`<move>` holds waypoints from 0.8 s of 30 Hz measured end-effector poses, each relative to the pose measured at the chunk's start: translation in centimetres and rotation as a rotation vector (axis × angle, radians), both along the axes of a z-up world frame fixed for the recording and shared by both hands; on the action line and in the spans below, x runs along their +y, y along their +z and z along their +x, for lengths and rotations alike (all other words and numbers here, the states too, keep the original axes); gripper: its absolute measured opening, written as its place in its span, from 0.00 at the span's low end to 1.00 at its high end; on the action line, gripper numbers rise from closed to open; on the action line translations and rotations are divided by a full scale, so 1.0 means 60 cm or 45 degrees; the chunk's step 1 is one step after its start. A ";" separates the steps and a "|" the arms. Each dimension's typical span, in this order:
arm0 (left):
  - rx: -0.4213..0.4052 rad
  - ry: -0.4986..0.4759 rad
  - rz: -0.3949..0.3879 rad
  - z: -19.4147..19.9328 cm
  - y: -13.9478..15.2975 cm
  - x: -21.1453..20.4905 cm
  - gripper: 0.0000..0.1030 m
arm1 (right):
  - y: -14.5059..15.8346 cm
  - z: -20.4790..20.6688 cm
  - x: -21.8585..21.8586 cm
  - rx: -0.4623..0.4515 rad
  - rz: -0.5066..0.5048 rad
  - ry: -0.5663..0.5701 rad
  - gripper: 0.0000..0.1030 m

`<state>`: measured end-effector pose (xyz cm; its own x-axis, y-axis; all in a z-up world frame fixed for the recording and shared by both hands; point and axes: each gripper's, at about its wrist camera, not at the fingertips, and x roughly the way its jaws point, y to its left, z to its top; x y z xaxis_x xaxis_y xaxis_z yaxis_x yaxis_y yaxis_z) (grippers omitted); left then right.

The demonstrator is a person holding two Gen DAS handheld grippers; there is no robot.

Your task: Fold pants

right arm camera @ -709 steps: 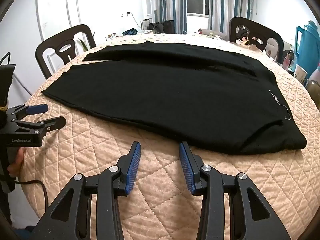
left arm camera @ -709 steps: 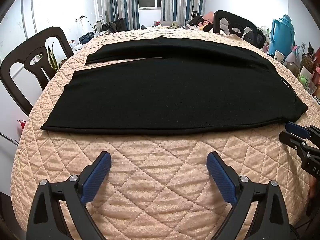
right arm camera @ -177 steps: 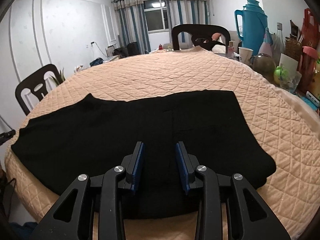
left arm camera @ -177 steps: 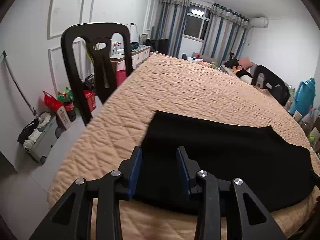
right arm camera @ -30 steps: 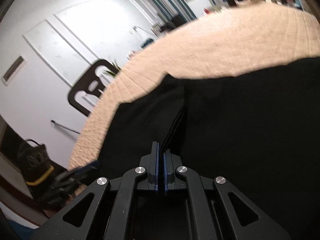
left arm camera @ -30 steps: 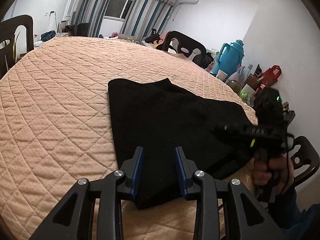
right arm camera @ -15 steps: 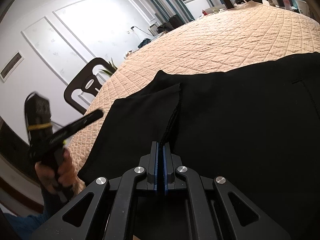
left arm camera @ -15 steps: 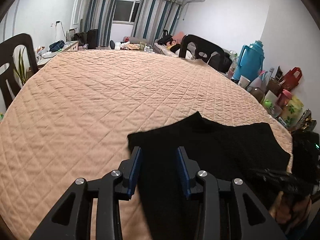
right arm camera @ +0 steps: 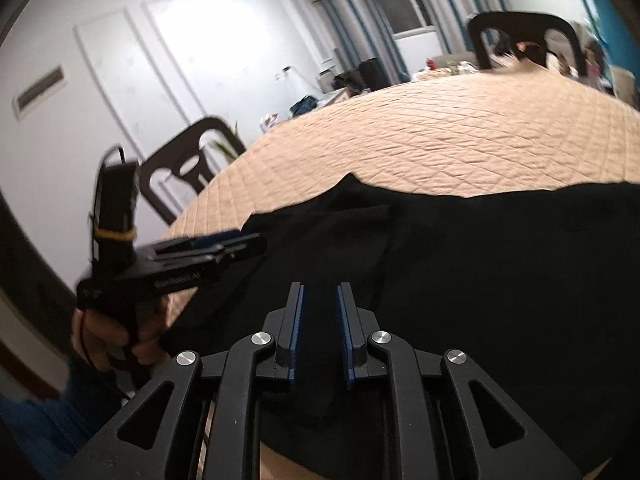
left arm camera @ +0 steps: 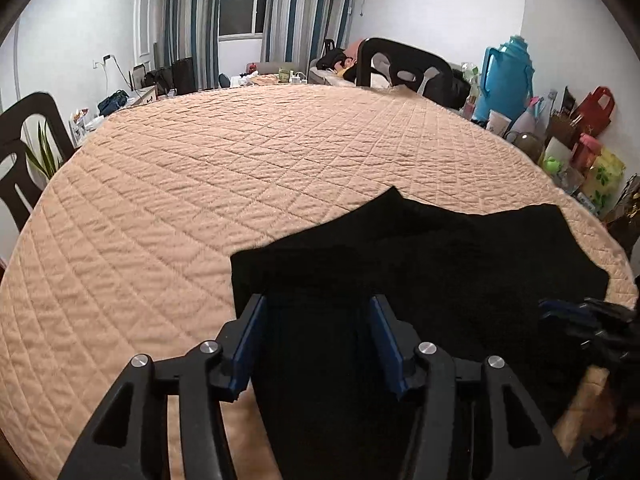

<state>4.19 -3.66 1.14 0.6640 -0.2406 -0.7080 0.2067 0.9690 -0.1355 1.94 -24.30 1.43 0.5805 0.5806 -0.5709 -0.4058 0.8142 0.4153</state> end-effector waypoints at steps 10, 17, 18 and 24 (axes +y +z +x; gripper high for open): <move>-0.015 0.001 0.017 -0.059 -0.009 -0.008 0.54 | -0.025 -0.024 0.037 -0.068 -0.249 0.083 0.16; -0.064 0.014 0.058 -0.083 -0.012 -0.020 0.54 | -0.029 -0.037 0.036 -0.136 -0.323 0.103 0.16; -0.071 0.012 0.062 -0.086 -0.013 -0.020 0.54 | -0.028 -0.041 0.035 -0.143 -0.329 0.105 0.16; -0.105 0.006 0.031 -0.106 -0.017 -0.013 0.54 | -0.027 -0.056 0.023 -0.169 -0.345 0.101 0.16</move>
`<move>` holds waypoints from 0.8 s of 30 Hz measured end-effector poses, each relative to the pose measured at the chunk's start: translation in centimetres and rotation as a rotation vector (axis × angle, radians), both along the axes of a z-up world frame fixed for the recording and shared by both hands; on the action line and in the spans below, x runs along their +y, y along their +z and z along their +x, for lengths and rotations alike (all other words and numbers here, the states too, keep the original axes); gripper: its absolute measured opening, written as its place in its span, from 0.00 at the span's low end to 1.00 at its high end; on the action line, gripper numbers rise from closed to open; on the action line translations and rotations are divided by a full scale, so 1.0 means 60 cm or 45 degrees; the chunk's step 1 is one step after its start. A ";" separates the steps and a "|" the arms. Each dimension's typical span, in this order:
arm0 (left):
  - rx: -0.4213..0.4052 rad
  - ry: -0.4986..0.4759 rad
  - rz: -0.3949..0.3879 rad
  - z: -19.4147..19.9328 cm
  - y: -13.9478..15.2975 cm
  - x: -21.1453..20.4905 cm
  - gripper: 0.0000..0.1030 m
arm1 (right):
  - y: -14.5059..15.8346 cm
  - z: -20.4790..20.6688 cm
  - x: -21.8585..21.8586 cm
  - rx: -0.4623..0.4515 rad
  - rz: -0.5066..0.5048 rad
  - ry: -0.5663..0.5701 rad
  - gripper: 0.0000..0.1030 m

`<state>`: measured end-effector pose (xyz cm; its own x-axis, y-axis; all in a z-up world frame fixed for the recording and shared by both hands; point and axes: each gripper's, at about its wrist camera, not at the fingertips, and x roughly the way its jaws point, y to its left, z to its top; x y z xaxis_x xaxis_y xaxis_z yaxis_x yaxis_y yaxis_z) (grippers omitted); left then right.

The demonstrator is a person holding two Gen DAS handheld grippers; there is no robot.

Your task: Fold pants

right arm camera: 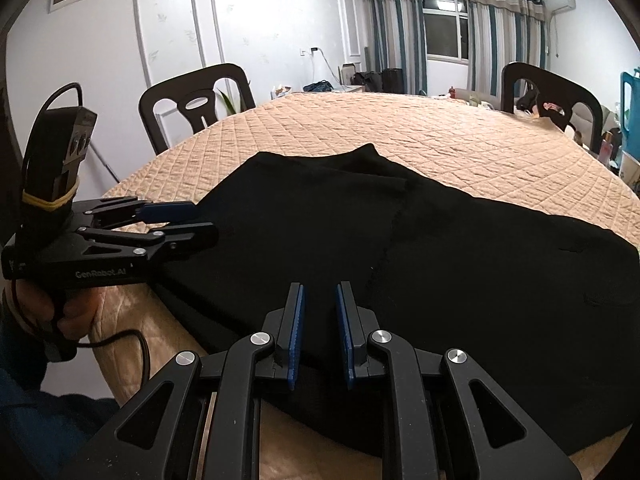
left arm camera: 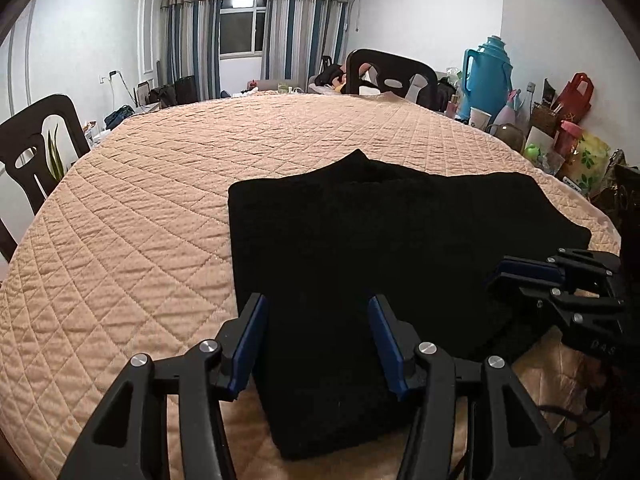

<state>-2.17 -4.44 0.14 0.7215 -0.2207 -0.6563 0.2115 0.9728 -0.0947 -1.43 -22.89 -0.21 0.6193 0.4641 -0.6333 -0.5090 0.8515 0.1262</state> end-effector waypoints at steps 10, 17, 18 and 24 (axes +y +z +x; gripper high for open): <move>-0.035 0.005 -0.034 -0.019 -0.003 0.012 0.54 | 0.010 0.030 -0.032 0.059 0.057 -0.184 0.23; -0.006 0.011 -0.109 -0.015 0.000 0.027 0.54 | 0.008 0.061 0.005 0.110 0.079 -0.115 0.23; 0.000 0.022 -0.116 -0.014 0.001 0.031 0.54 | 0.001 0.064 0.009 0.116 0.041 -0.128 0.23; 0.050 0.028 -0.185 -0.009 -0.003 0.049 0.54 | 0.003 0.058 -0.024 0.120 0.053 -0.208 0.23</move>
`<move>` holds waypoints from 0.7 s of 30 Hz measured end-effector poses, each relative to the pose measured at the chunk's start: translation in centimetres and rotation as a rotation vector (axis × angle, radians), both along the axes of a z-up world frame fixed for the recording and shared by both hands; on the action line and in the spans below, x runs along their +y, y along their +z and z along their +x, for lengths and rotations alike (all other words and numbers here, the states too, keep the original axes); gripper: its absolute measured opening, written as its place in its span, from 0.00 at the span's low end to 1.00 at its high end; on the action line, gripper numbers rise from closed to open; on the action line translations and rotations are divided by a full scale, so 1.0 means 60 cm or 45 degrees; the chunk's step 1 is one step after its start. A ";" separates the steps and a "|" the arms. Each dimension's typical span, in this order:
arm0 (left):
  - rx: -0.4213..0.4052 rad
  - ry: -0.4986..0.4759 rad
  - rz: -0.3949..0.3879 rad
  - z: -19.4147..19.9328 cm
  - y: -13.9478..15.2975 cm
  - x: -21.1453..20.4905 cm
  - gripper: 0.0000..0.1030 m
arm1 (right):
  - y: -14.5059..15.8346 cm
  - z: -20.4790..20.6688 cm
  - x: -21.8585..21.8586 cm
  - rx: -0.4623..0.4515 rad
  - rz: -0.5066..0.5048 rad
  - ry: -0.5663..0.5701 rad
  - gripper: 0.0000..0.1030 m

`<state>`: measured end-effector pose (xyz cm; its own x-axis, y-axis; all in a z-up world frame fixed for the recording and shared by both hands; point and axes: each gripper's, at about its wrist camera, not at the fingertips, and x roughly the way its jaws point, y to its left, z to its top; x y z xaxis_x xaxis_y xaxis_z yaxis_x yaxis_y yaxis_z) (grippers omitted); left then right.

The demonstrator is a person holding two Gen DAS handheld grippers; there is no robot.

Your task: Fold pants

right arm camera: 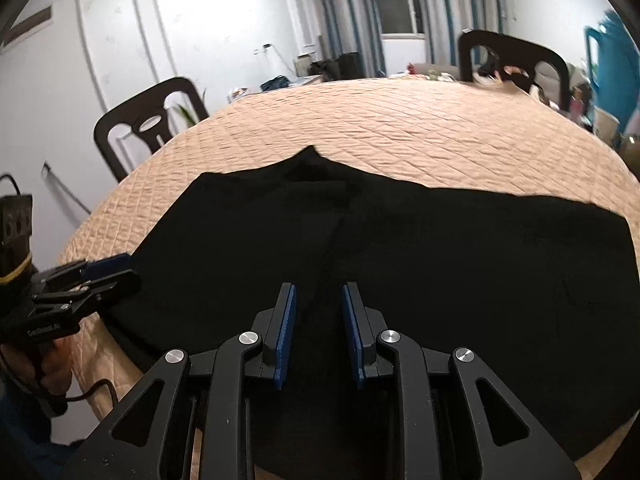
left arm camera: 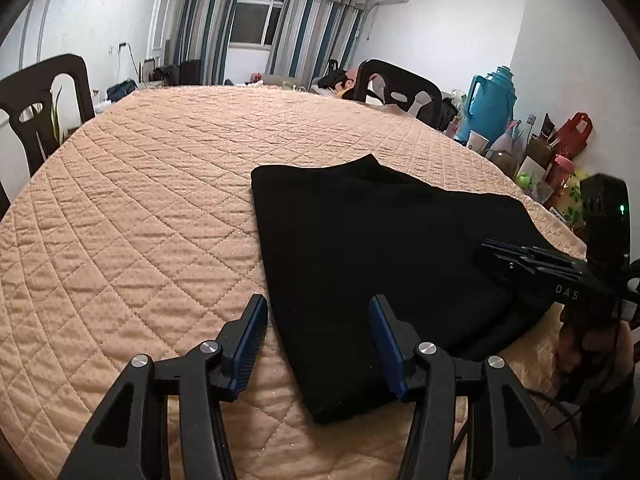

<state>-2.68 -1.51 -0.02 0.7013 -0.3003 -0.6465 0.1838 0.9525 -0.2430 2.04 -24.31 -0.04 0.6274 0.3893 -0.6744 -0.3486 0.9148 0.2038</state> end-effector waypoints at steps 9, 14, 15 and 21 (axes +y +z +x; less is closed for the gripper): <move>-0.007 -0.014 0.039 0.116 0.040 -0.010 0.54 | 0.035 0.047 0.037 -0.011 0.018 0.070 0.23; 0.107 -0.004 0.104 0.193 0.026 -0.023 0.54 | 0.034 0.135 0.064 0.081 -0.022 0.059 0.23; 0.123 -0.002 0.112 0.202 0.020 -0.024 0.54 | 0.020 0.157 0.063 0.132 -0.052 0.021 0.23; 0.098 0.018 0.133 0.168 0.019 -0.022 0.54 | 0.020 0.135 0.025 0.118 0.055 -0.018 0.23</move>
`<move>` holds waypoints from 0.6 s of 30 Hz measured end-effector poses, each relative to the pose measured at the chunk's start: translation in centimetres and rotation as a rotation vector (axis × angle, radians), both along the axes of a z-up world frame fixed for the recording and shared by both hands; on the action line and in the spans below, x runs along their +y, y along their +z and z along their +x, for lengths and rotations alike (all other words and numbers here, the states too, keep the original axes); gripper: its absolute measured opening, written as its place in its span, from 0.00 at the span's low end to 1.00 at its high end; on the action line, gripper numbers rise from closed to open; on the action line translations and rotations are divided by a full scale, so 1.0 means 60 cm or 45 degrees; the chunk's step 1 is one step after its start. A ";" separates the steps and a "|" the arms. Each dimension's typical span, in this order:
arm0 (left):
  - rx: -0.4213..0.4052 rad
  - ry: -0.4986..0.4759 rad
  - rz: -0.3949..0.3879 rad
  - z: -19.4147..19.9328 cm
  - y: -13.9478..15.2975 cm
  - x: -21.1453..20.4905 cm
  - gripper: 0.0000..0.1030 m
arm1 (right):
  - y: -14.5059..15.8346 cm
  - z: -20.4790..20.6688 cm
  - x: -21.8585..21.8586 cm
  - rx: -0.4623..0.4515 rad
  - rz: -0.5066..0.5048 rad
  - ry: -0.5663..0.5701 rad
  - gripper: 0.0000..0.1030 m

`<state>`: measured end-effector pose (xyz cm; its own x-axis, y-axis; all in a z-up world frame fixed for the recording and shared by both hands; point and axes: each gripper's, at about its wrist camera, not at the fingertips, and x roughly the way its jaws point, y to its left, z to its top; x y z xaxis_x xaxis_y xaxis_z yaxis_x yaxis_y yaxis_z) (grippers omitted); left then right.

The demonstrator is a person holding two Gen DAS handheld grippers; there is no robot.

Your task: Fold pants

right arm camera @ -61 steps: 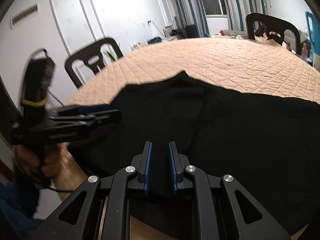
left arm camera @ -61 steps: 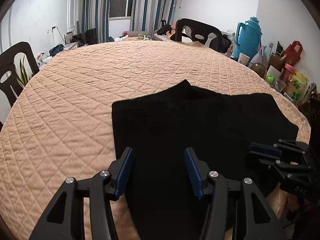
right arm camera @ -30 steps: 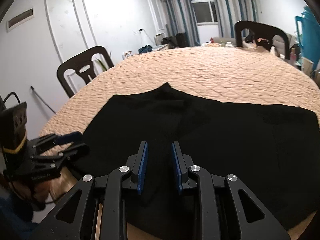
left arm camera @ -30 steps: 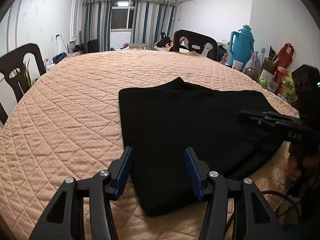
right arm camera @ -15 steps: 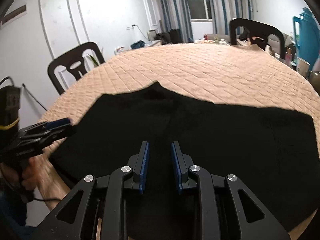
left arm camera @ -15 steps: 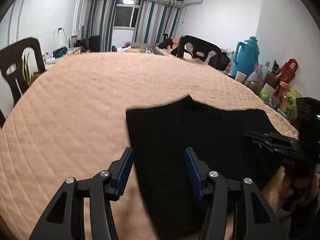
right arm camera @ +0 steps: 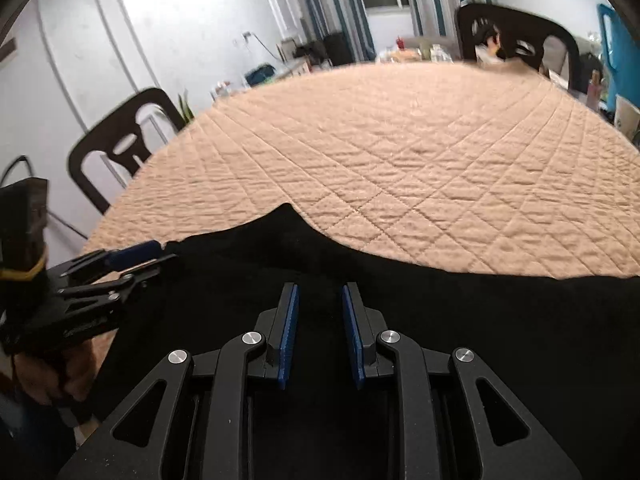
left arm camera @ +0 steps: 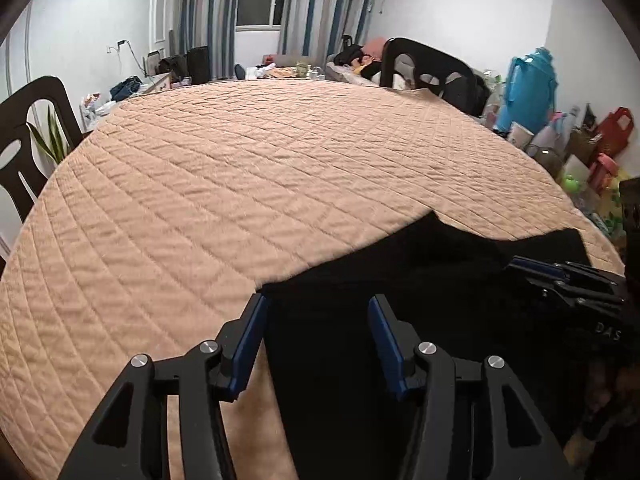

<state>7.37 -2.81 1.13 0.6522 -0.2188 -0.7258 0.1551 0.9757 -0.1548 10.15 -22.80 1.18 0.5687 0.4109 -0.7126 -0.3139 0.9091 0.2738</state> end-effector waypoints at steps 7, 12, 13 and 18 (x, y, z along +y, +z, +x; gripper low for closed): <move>-0.045 -0.075 -0.082 -0.104 -0.002 0.009 0.54 | -0.013 -0.148 0.001 -0.112 -0.115 0.156 0.23; -0.068 -0.060 -0.057 -0.133 -0.020 0.010 0.54 | -0.029 -0.202 -0.018 -0.210 -0.111 0.130 0.23; -0.069 -0.060 -0.055 -0.132 -0.019 0.010 0.54 | -0.028 -0.201 -0.023 -0.203 -0.101 0.123 0.23; -0.079 -0.051 -0.080 -0.127 -0.020 0.011 0.54 | -0.026 -0.200 -0.072 -0.205 -0.141 0.024 0.23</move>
